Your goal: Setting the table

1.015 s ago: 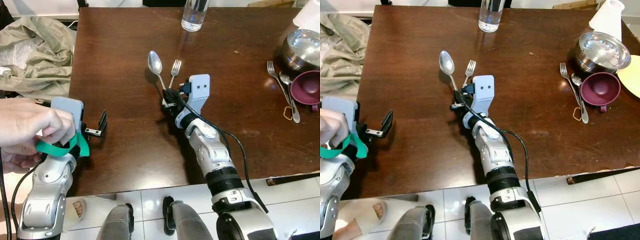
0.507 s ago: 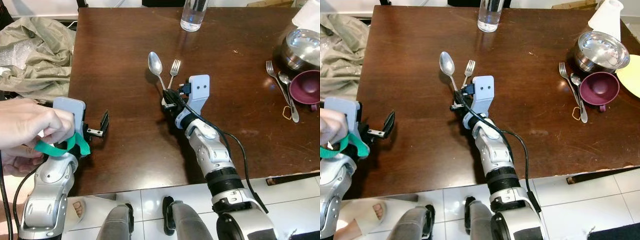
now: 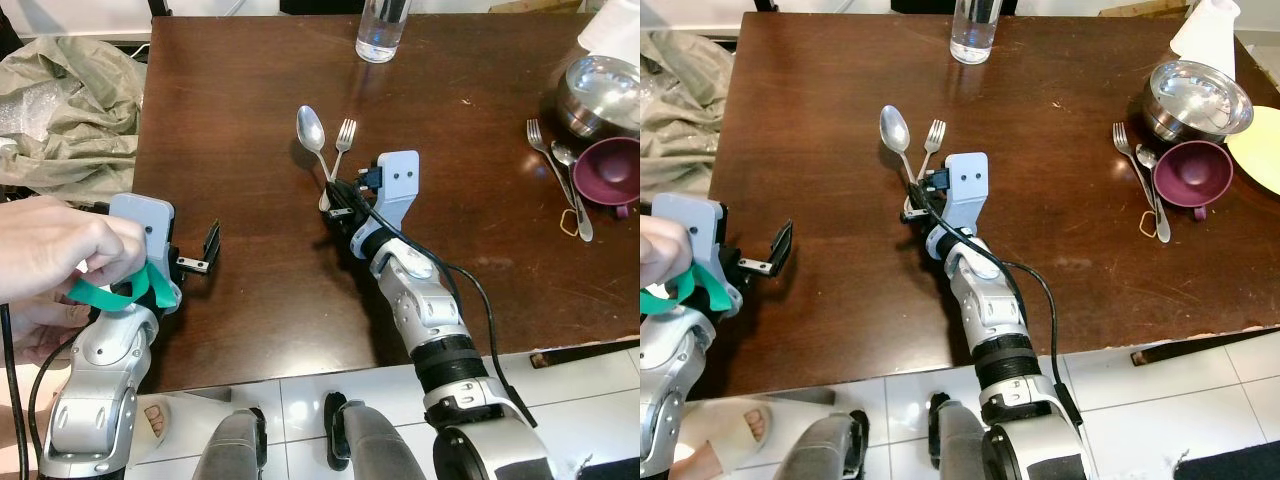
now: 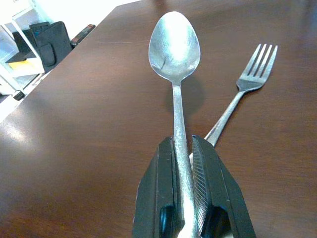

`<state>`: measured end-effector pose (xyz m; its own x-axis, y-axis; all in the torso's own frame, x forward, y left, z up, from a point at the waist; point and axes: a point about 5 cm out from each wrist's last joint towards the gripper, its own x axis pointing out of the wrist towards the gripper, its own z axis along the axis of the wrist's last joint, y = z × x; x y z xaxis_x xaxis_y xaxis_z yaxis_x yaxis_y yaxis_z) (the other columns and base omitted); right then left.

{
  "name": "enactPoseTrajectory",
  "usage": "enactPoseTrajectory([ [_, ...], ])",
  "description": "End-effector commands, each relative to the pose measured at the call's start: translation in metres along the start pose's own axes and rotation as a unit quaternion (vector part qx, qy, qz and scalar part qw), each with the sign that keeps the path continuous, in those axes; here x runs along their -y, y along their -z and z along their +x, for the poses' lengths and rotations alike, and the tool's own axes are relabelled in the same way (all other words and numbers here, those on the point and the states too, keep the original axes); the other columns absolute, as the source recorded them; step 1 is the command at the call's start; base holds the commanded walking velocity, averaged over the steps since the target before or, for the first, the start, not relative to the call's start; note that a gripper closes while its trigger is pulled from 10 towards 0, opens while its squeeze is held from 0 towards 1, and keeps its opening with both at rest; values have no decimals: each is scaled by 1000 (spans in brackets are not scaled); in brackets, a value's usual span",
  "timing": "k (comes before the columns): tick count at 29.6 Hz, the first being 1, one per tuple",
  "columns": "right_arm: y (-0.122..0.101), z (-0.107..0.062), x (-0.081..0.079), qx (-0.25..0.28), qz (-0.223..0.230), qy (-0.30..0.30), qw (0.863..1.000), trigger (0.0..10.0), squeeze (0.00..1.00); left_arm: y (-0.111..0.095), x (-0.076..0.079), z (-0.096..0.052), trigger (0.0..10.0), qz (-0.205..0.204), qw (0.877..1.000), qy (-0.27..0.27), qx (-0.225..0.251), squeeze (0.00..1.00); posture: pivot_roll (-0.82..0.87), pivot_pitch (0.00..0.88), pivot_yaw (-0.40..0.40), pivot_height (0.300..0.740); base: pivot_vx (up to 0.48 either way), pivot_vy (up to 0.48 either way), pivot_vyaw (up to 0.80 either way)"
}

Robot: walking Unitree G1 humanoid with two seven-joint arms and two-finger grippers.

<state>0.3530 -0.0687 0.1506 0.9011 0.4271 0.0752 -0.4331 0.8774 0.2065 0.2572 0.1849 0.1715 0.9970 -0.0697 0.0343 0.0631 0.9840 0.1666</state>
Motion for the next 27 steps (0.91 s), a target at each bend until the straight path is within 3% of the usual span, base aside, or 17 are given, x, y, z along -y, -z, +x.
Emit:
enactPoseTrajectory([
  [1, 4, -3, 1, -7, 1, 3, 1000, 10000, 0, 6, -4, -2, 10000, 3, 1000, -9, -13, 0, 41, 141, 17, 740, 0, 0, 0],
  [5, 3, -3, 0, -6, 1, 3, 1000, 10000, 0, 5, -4, -2, 10000, 4, 1000, -9, -12, 0, 40, 141, 17, 740, 0, 0, 0],
  [10, 3, -3, 0, -5, 1, 3, 1000, 10000, 0, -1, -7, 0, 10000, 45, 999, -17, 8, 0, 41, 141, 16, 740, 0, 0, 0],
  [21, 3, -3, 0, -4, 2, 2, 1000, 10000, 0, -6, -18, 3, 10000, 58, 997, -51, 23, 0, 41, 142, 14, 740, 0, 0, 0],
  [27, 2, -3, 0, -3, 2, 1, 1000, 10000, 0, -15, -27, 6, 10000, 97, 991, -77, 56, 0, 42, 139, 13, 740, 0, 0, 0],
])
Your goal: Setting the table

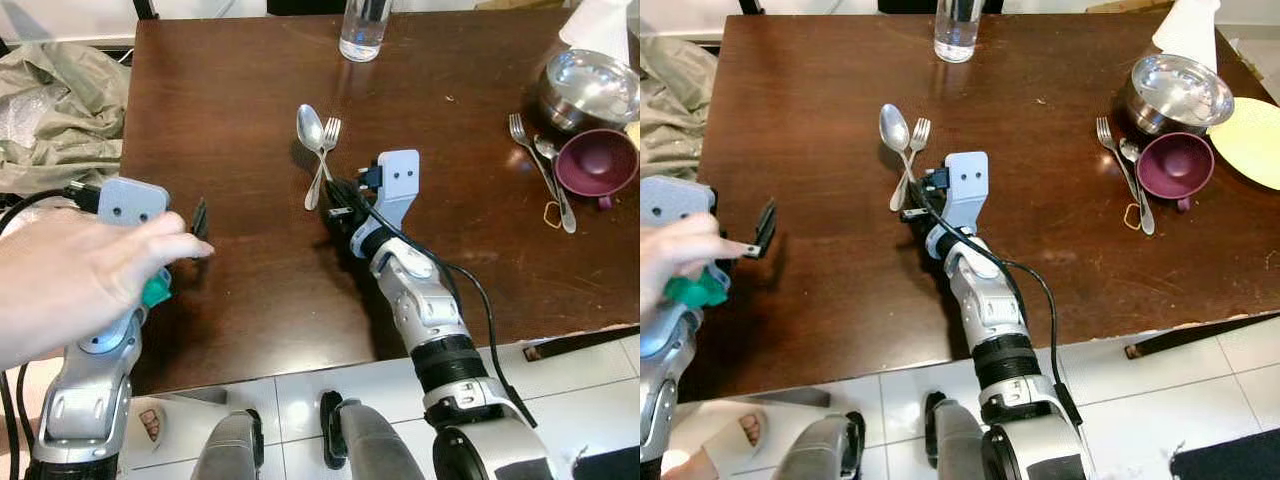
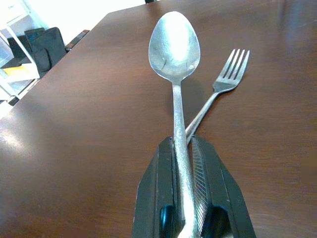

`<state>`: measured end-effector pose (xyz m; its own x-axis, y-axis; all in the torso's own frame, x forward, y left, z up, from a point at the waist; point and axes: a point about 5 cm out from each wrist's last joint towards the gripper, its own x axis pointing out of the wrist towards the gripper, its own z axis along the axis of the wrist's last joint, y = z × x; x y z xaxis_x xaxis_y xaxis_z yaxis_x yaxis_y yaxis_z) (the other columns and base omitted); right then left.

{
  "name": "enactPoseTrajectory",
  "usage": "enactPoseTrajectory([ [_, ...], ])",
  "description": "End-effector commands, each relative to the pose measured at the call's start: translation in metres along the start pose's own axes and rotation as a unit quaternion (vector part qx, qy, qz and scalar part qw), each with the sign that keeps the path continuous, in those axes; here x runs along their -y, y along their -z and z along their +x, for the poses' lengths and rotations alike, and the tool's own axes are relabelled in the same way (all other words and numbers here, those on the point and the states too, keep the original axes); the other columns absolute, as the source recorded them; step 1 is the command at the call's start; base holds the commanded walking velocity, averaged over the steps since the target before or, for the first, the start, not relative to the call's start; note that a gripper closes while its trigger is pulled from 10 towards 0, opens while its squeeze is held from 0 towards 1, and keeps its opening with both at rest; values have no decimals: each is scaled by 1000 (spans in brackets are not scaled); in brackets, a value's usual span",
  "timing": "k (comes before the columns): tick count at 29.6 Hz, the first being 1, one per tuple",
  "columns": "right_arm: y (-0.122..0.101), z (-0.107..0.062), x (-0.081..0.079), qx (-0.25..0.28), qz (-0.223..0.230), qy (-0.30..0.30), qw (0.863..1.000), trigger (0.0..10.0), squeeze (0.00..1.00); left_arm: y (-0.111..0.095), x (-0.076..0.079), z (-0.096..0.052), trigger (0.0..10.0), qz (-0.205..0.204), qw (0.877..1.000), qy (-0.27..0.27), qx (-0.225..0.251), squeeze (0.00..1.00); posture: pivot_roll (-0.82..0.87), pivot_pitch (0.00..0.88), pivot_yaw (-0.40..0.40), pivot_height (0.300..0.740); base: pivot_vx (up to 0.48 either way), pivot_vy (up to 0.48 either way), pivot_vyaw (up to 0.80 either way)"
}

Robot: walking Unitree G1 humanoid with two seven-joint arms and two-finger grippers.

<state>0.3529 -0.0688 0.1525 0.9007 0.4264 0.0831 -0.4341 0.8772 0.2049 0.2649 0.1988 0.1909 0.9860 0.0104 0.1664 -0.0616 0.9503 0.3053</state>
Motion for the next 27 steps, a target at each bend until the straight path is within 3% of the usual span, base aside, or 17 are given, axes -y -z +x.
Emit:
enactPoseTrajectory([
  [1, 4, -3, 0, -7, 3, 1, 1000, 10000, 0, 2, -10, -1, 10000, 21, 1000, -22, 0, 0, 42, 139, 13, 740, 0, 0, 0],
  [27, 5, -3, -1, -9, 1, -4, 1000, 10000, 0, -7, -20, 6, 10000, 65, 996, -39, 47, 0, 42, 127, 9, 740, 0, 0, 0],
])
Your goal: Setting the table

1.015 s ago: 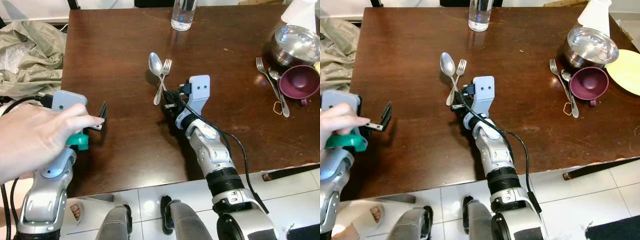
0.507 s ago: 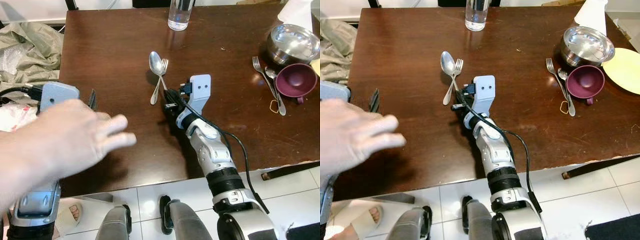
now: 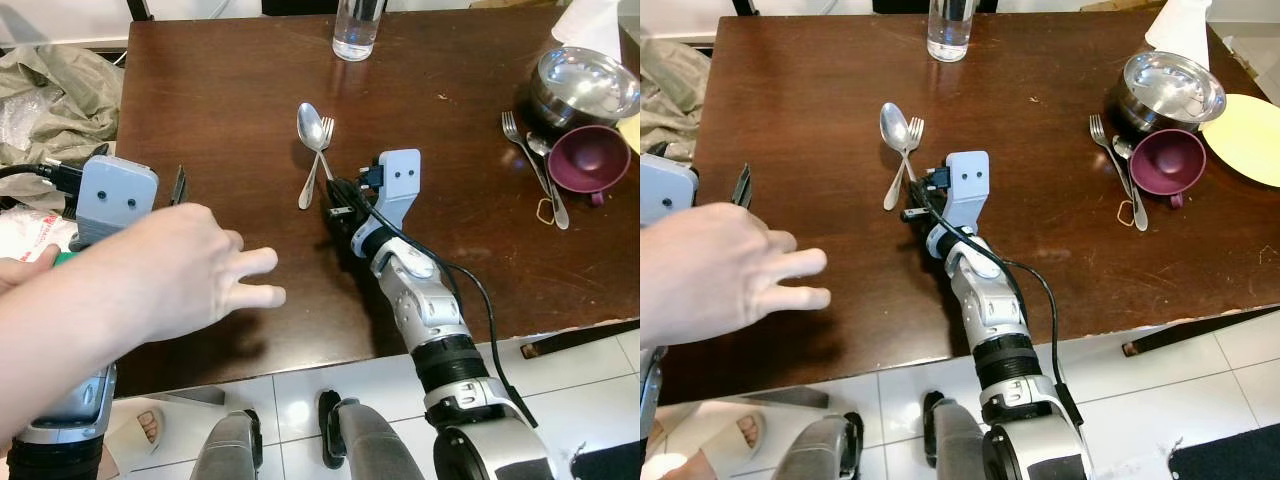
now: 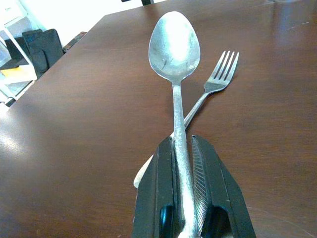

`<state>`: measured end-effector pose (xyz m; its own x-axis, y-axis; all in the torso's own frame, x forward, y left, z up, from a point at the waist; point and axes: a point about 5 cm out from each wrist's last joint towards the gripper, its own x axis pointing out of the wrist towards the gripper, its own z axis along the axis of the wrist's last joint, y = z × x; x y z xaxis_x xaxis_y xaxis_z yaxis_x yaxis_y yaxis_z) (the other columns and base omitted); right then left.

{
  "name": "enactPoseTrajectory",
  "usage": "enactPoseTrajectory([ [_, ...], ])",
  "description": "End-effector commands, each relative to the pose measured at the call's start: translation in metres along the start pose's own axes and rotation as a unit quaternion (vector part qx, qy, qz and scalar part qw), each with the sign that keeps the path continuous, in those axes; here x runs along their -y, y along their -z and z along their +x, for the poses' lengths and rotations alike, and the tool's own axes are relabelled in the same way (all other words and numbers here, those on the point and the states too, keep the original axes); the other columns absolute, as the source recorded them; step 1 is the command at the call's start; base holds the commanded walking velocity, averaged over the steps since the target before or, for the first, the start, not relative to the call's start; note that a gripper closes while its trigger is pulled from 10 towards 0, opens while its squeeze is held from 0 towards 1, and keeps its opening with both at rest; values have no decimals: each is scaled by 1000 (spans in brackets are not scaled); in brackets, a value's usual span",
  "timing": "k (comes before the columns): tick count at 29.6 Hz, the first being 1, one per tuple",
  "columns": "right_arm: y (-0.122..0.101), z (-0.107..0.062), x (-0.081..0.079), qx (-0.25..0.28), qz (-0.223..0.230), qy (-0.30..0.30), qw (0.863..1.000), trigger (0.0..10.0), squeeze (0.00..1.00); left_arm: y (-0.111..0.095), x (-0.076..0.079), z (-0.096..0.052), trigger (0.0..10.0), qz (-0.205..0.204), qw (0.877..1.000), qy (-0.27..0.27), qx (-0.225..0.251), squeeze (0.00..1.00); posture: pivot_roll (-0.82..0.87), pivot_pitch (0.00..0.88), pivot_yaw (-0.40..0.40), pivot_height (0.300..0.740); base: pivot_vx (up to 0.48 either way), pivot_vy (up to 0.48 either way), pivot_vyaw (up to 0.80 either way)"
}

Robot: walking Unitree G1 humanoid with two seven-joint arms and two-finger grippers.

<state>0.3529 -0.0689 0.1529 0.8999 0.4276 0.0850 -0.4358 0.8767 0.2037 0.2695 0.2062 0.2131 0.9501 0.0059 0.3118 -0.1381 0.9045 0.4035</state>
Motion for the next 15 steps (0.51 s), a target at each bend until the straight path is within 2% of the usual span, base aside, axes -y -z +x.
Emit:
enactPoseTrajectory([
  [1, 5, -3, -1, -10, 1, -3, 1000, 10000, 0, 11, -5, -3, 10000, 5, 1000, -12, -24, 0, 42, 127, 9, 740, 0, 0, 0],
  [15, 6, -2, -1, -12, 0, -4, 1000, 10000, 0, 13, -6, -3, 10000, 5, 1000, -15, -24, 0, 42, 131, 6, 740, 0, 0, 0],
])
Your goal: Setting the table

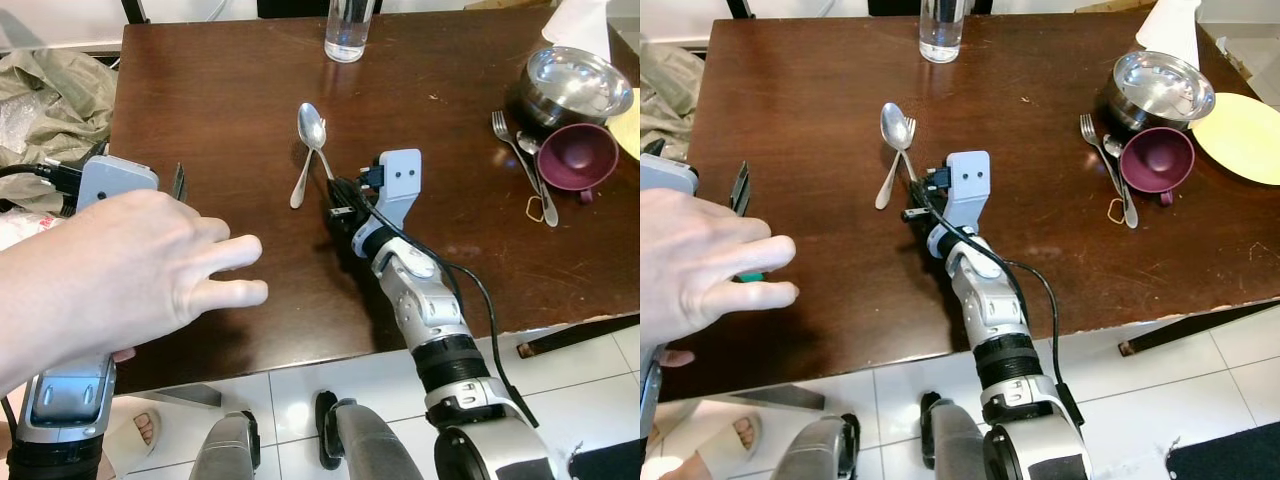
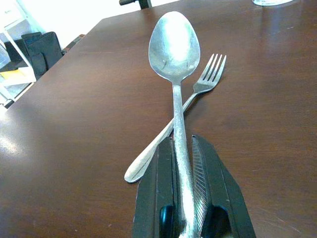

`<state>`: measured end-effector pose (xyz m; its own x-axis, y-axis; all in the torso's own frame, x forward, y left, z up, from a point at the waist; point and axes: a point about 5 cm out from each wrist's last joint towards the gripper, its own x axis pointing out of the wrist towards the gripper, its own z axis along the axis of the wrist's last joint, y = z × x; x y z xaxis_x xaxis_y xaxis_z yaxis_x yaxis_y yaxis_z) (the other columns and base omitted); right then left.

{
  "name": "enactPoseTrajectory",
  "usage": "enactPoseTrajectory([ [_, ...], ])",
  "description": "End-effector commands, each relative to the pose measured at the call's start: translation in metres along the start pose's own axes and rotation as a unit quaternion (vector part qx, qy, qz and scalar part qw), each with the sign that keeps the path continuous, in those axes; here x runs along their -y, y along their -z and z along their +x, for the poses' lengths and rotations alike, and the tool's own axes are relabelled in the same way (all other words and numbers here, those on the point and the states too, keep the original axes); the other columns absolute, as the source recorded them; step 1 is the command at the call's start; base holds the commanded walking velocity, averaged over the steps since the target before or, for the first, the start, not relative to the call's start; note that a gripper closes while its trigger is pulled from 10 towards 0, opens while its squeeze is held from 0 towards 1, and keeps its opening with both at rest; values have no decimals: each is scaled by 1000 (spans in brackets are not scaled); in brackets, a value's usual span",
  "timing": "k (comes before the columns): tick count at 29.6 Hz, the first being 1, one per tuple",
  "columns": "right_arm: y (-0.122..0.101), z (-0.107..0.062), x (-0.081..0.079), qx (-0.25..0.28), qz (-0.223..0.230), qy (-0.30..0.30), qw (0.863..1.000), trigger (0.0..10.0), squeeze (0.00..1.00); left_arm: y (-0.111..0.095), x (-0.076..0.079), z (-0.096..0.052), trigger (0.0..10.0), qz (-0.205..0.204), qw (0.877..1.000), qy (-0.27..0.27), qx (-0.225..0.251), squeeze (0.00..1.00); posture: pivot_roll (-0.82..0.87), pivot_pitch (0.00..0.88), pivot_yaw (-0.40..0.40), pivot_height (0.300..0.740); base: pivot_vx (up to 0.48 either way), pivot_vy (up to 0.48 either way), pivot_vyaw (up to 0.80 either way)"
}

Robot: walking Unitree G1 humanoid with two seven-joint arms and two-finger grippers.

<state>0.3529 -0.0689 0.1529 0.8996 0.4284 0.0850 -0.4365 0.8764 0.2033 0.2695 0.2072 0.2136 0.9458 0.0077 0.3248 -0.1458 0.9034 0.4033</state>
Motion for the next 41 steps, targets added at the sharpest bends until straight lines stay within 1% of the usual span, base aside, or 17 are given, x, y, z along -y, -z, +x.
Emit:
enactPoseTrajectory([
  [1, 6, -2, -1, -12, 1, -3, 1000, 10000, 0, 13, -5, -3, 10000, 4, 999, -12, -30, 0, 42, 131, 6, 740, 0, 0, 0],
  [41, 6, -2, -1, -12, 2, -2, 1000, 10000, 0, 15, -7, -3, 10000, 5, 999, -19, -33, 0, 43, 134, 5, 740, 0, 0, 0],
])
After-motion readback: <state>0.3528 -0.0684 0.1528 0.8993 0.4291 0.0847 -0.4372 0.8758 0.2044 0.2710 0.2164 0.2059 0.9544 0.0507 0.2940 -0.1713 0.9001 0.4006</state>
